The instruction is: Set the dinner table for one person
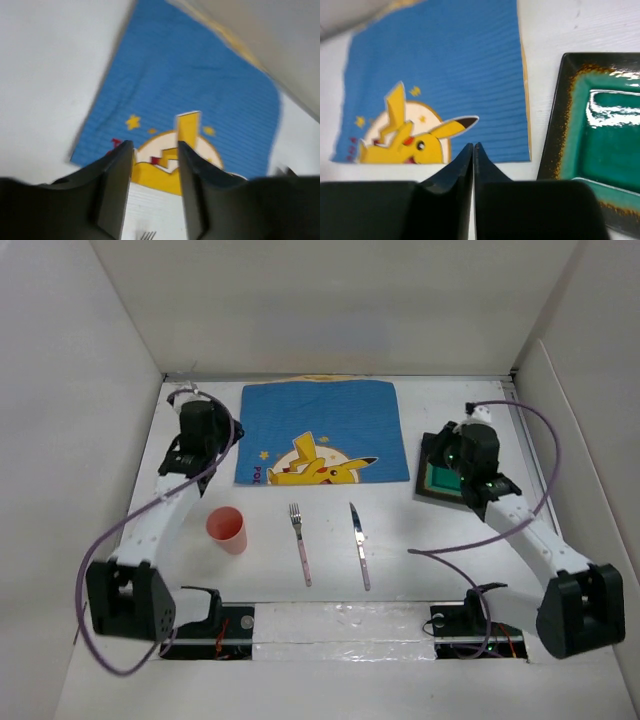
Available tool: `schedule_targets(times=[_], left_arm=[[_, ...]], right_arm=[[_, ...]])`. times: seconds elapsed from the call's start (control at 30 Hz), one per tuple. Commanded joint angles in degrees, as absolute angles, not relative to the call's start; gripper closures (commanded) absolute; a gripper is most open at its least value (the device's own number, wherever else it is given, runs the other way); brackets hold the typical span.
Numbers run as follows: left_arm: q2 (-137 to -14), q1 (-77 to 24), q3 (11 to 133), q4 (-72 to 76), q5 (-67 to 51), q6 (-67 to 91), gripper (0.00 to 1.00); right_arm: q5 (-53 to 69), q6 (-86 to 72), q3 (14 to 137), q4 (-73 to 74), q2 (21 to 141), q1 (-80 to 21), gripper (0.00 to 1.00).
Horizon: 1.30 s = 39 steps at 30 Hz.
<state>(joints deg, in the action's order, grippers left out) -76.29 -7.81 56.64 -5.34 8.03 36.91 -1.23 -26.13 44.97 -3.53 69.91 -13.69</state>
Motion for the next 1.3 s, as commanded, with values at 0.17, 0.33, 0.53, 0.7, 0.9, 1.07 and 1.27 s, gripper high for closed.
schedule_targets(times=[0.17, 0.33, 0.53, 0.7, 0.9, 1.07, 1.27], left_arm=[[-52.7, -9.0, 51.9, -1.4, -13.3, 31.2, 1.00], [-46.7, -9.0, 46.3, -4.7, -23.6, 26.4, 0.82], [-40.8, -13.9, 42.5, -6.5, -22.8, 22.1, 0.63], [-38.0, -17.8, 43.1, -9.4, -20.1, 20.2, 0.62], [-36.3, -19.2, 43.2, -10.3, -19.1, 20.1, 0.62], [-36.3, -19.2, 43.3, -10.5, -19.1, 19.9, 0.61], [-36.9, -19.2, 43.4, -10.7, -18.4, 19.8, 0.61]], right_arm=[[-10.3, -33.3, 33.8, -0.4, 52.2, -1.6, 1.00], [-12.8, -39.3, 29.0, 6.0, 50.5, 9.2, 0.49], [-8.7, -40.4, 26.9, 6.4, 57.4, 23.6, 0.34], [7.0, -37.8, 27.2, 0.6, 66.6, 29.7, 0.34], [13.4, -41.6, 28.0, -6.1, 74.9, 29.7, 0.36], [18.8, -45.3, 28.2, -11.8, 82.2, 29.7, 0.38], [23.2, -50.4, 25.9, -21.4, 89.0, 31.0, 0.58]])
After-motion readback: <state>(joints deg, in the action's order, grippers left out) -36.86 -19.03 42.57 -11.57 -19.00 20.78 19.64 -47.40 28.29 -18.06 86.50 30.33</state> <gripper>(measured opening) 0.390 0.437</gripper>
